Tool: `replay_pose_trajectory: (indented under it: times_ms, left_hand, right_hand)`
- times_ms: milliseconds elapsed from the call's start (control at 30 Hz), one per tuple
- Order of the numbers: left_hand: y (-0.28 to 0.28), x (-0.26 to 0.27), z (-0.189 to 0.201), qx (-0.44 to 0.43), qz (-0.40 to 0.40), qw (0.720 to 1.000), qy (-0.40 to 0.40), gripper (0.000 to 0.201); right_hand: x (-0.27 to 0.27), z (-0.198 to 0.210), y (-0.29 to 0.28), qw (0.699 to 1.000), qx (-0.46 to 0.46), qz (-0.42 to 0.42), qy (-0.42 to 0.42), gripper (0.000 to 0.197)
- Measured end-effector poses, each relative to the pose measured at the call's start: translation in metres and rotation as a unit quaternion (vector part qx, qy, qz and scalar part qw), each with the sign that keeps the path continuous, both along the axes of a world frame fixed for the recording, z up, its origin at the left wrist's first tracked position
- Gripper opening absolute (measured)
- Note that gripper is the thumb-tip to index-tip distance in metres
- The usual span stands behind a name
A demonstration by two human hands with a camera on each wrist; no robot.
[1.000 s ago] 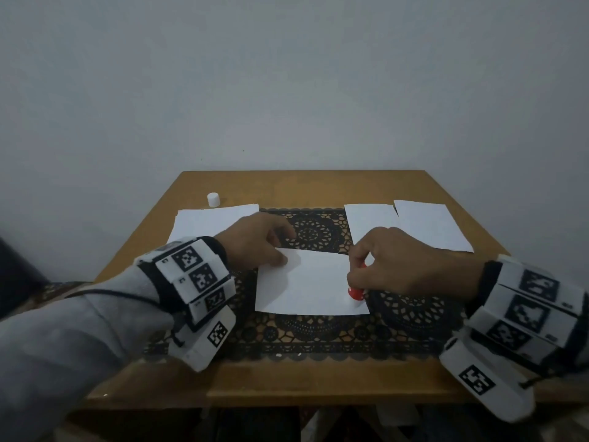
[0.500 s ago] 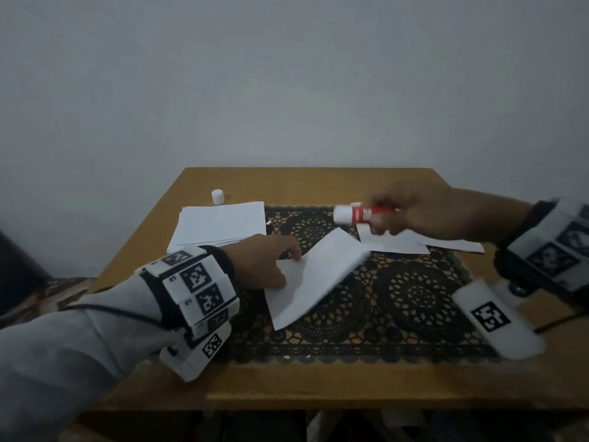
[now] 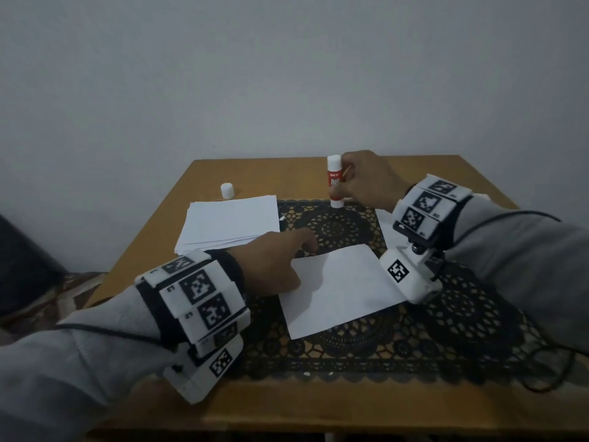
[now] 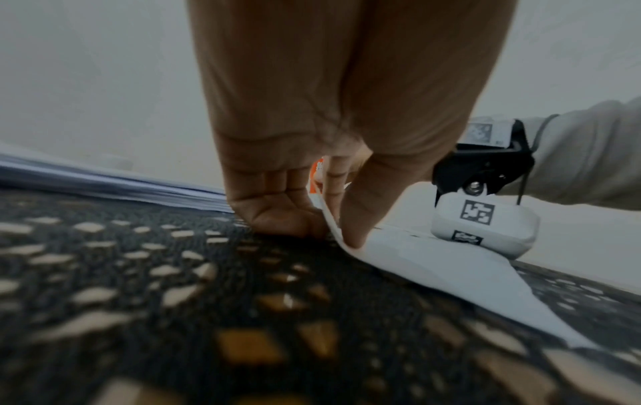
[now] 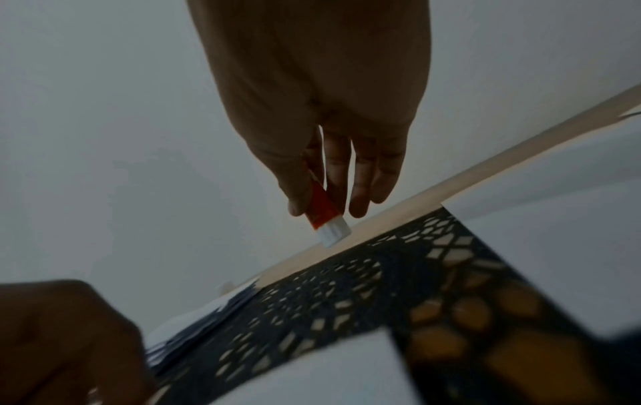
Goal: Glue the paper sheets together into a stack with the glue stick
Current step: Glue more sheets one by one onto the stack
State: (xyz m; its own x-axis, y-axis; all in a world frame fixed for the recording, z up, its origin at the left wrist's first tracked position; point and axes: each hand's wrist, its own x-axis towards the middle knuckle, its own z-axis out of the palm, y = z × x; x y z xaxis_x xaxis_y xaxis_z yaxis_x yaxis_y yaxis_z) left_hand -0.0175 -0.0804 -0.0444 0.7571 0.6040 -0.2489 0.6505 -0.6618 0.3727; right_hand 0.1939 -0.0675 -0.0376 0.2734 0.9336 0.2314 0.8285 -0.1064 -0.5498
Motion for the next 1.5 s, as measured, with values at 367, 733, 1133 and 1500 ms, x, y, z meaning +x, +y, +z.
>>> replay_pose_trajectory:
  times_ms: [367,733,1133,1500]
  left_hand:
    - [0.007,0.000,-0.005,0.015,0.015,0.999,-0.039,0.041]
    - [-0.006,0.006,-0.005,0.071,-0.001,0.997,-0.032,0.037]
    - [-0.009,0.008,-0.002,0.067,-0.012,0.997,-0.034,0.023]
    - [-0.010,0.007,-0.001,0.070,-0.009,0.997,-0.030,0.022]
  right_hand:
    - [0.005,-0.009,0.022,1.000,-0.026,-0.004,-0.006,0.035]
    - [0.025,0.016,-0.007,0.995,-0.075,-0.032,-0.053,0.055]
    - [0.126,0.020,-0.137,0.879,-0.343,0.001,-0.330,0.046]
    - [0.129,0.016,-0.139,0.860,-0.347,0.048,-0.370,0.037]
